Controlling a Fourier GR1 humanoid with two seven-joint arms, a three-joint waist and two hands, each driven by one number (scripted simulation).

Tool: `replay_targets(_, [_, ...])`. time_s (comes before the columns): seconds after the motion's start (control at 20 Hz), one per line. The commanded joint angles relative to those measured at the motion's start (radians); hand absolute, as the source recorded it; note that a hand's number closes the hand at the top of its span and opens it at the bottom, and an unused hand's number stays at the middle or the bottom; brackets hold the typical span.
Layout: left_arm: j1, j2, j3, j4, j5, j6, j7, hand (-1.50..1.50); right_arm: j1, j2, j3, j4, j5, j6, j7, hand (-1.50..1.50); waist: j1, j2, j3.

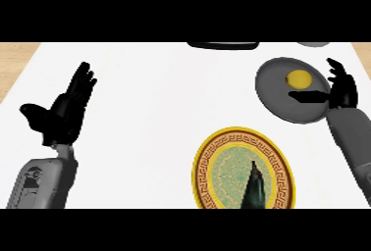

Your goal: Pick the lemon from the plate and place it in the pan

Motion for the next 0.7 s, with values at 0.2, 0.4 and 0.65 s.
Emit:
replay_targets(0.2, [-0.01,0.021,0.034,0.016,0.005,0.006,0.002,0.0,0.03,0.031,-0.181,-0.092,-0.192,-0.054,-0.276,-1.5,-0.037,-0.015,-0.002])
replay_targets(0.4, [0.039,0.031,0.027,-0.042,0.008,-0.007,0.037,0.0,0.132,0.061,-0.225,-0.148,-0.296,0.124,-0.39,-1.5,-0.057,-0.029,-0.005])
replay_targets(0.65, [0.129,-0.01,0.021,-0.017,-0.03,0.043,-0.034,0.0,0.305,0.148,-0.157,-0.391,-0.335,0.265,-0.359,-1.5,-0.101,-0.048,-0.009])
